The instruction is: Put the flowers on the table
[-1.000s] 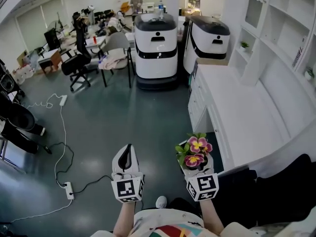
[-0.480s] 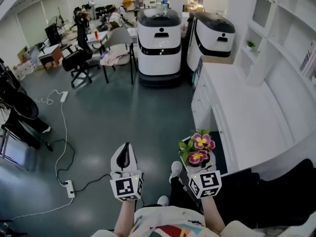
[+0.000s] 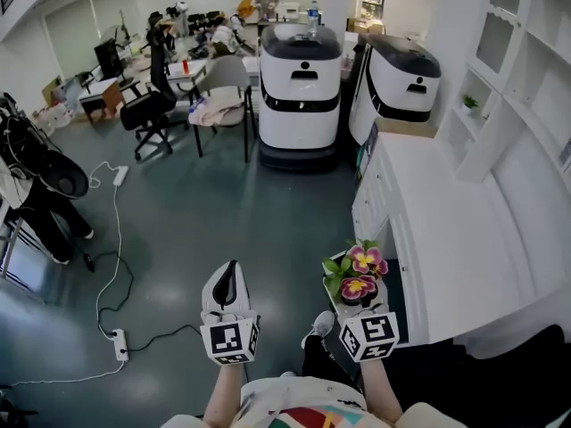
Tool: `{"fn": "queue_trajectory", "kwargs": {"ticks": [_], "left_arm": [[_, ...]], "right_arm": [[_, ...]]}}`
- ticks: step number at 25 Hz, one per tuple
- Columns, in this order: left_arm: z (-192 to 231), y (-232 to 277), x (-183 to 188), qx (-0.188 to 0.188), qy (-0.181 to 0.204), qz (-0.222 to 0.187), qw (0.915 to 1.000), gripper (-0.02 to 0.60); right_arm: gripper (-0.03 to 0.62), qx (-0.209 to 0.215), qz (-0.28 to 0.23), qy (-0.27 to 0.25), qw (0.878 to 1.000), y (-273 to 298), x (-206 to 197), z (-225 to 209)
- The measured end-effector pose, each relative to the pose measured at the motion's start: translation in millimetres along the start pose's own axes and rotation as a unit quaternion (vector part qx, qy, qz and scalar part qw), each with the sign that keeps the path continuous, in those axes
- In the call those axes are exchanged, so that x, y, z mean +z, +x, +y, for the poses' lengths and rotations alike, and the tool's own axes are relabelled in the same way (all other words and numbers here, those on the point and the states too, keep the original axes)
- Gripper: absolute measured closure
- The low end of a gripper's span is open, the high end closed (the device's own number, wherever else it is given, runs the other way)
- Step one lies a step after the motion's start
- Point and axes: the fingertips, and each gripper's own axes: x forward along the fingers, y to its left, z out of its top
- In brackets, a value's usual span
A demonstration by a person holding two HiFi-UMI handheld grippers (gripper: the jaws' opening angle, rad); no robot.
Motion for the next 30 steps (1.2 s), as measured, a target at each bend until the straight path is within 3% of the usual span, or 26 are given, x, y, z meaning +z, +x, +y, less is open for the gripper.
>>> {"fn": "queue_trajectory", "kwargs": {"ticks": [10, 16, 24, 27, 30], "left_arm": [[-18.9, 92.2, 24.3, 0.007, -0.003, -0.025, 0.9997, 0.577], [-55.6, 165.9, 26.7, -0.015, 0.001, -0.019, 0.9997, 0.577], [-155.1, 275.0, 28.1, -0.11, 0.007, -0.033, 0.9934, 0.577], [-204.2, 306.2, 41.5, -0.157, 0.008, -0.054, 0.9861, 0.577], [-261.8, 323.8, 48.8, -0.217, 0.004, -0.07, 0.9736, 0.577]], "right_arm": [[0.267, 0.037, -0.002, 0.004, 0.999, 86.9, 30.1, -55.4], [0.267, 0.022, -0.004, 0.019, 1.0, 127.1, 45.4, -120.0], [0.267, -0.077, -0.016, 0.035, 0.996, 126.6, 51.5, -247.9], [0.267, -0.123, -0.027, 0.038, 0.991, 108.4, 55.7, -292.9], [0.267, -0.178, -0.039, 0.047, 0.982, 75.7, 53.5, -329.0]]}}
